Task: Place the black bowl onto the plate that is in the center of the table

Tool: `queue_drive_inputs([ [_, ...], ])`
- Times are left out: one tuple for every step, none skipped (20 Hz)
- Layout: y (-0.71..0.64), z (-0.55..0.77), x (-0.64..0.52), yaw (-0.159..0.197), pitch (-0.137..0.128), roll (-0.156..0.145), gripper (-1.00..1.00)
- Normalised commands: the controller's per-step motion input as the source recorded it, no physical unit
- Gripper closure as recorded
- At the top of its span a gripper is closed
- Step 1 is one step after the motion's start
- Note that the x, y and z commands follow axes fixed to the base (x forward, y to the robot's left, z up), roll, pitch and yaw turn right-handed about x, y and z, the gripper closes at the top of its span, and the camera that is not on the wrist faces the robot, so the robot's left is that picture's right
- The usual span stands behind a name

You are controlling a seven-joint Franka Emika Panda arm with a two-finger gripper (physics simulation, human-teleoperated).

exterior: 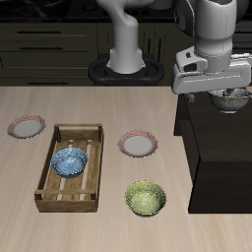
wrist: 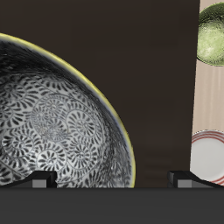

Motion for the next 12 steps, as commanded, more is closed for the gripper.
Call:
queue_drive_inputs([
  [0.11,-0.16,-0.32,-0.042,0.027,0.020,1.00],
  [0.36,0.13,-0.34,-0.075,-0.072,0.234,1.00],
  [0.11,-0.19,-0.60,0.114,-0.029,0.094,1.00],
  [0.14,0.02,-0.43,0.030,-0.024,0.088,1.00],
  [0.12,0.09,-0.35,0.079,-0.080,0.082,1.00],
  [0.03,0.08,-0.25,0.022,-0.032,0.011,1.00],
  [0.09,0.04,-0.27,-0.069,0.025,0.104,1.00],
  [0.05,0.06,-0.15,0.025,-0.019,0.030,1.00],
  [0.02,0.22,-0.23,0.047,-0.104,0.004,1.00],
  [-0.03,0.05,-0.02,0.008,-0.017,0.010,1.00],
  [-0.12,0.12,-0.04,-0.026,-0.044,-0.042,1.00],
  [-0.03,0.10,-0.10,0.044,-0.052,0.042,1.00],
])
